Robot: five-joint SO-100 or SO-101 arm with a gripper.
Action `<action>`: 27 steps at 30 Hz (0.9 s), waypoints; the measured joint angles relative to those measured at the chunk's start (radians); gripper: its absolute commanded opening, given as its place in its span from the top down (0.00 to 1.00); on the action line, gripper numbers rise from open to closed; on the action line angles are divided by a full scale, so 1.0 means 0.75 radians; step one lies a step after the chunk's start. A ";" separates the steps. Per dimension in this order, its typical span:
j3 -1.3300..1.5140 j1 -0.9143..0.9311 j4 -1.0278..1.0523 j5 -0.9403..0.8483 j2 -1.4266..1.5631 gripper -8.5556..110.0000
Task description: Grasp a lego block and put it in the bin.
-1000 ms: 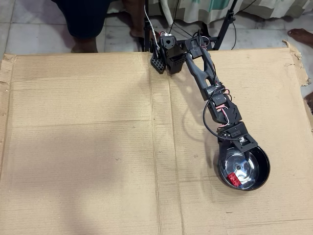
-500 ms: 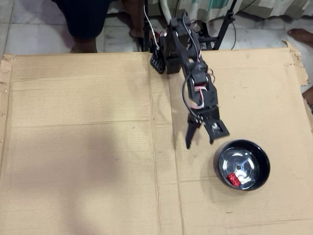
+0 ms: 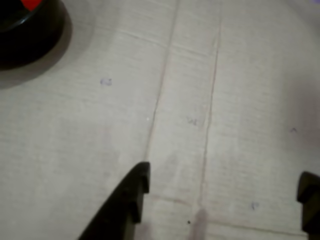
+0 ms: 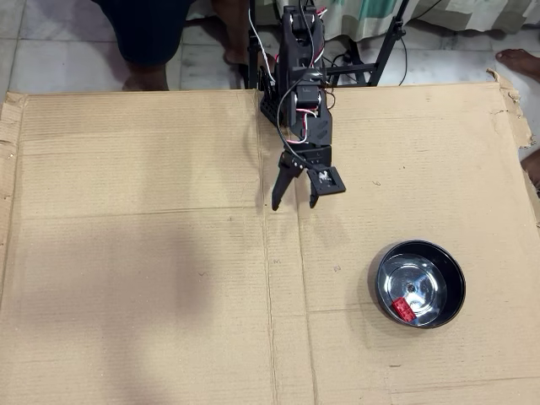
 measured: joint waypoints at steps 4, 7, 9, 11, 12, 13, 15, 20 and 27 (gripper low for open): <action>0.162 -0.016 -0.020 -0.016 0.155 0.65; 0.311 -0.070 -0.129 -0.025 0.270 0.65; 0.413 -0.072 -0.211 -0.025 0.346 0.65; 0.505 -0.061 -0.274 -0.025 0.423 0.65; 0.565 -0.065 -0.307 -0.025 0.466 0.65; 0.610 -0.076 -0.327 -0.025 0.499 0.65; 0.695 -0.084 -0.370 -0.025 0.571 0.65; 0.882 -0.084 -0.427 -0.031 0.734 0.65; 0.972 -0.086 -0.317 -0.031 0.976 0.65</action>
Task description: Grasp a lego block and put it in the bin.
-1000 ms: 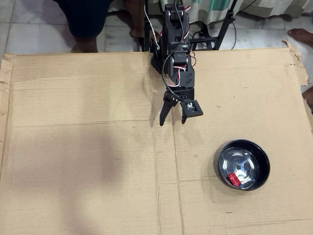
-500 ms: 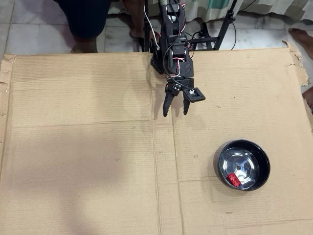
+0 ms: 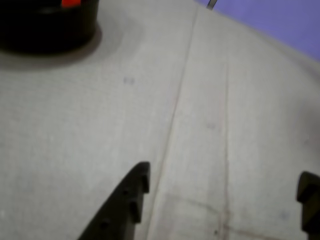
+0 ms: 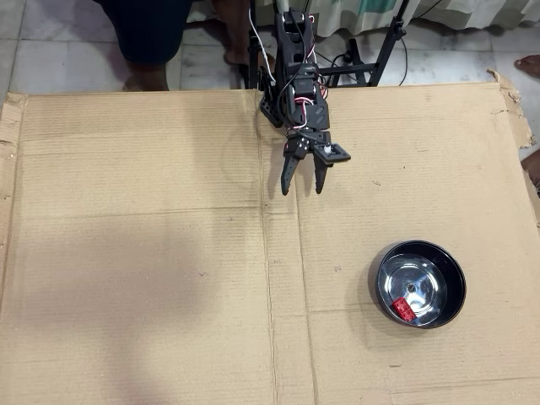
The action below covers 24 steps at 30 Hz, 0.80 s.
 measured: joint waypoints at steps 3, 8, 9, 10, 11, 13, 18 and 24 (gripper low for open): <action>0.000 -0.039 0.098 -0.035 0.100 0.67; 0.002 -0.037 0.247 -0.358 0.258 0.81; 0.002 -0.031 0.272 -0.438 0.290 0.83; 0.002 -0.025 0.297 -0.505 0.323 0.86; 0.002 -0.025 0.327 -0.595 0.348 0.88; 0.002 -0.029 0.378 -0.706 0.399 0.92; 0.002 -0.029 0.468 -0.920 0.421 0.93; 0.002 -0.029 0.485 -1.068 0.421 0.93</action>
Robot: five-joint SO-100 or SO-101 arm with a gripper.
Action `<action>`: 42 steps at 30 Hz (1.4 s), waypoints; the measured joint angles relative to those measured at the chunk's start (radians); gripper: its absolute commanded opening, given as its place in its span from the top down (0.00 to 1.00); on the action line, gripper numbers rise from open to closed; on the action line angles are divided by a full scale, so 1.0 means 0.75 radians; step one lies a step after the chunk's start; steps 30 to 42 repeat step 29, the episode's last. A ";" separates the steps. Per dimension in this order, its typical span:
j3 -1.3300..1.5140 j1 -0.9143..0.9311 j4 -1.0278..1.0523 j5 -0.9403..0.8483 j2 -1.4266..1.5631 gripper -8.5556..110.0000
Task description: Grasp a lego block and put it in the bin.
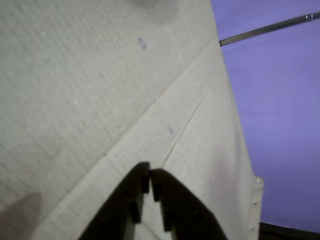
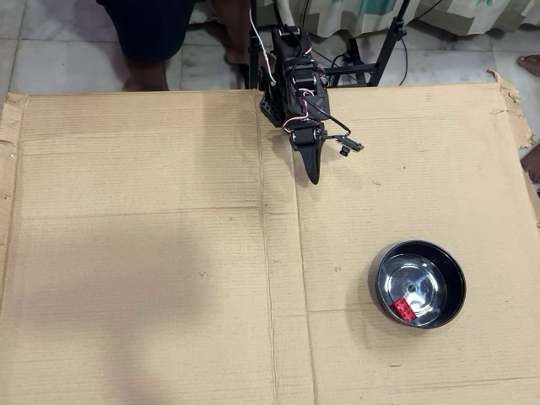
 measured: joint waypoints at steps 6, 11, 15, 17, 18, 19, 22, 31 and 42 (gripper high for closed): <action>0.000 0.000 0.000 -0.266 0.000 0.93; 0.000 0.000 0.016 -0.442 0.002 0.93; 0.000 0.000 0.137 -0.466 0.002 0.93; 0.000 0.000 0.194 -0.468 0.002 0.93; 0.000 0.000 0.215 -0.468 0.002 0.93; 0.000 0.000 0.225 -0.468 0.002 0.93; 0.000 0.000 0.233 -0.472 0.002 0.93; 0.000 0.000 0.233 -0.472 0.002 0.93; 0.000 0.000 0.233 -0.472 0.002 0.93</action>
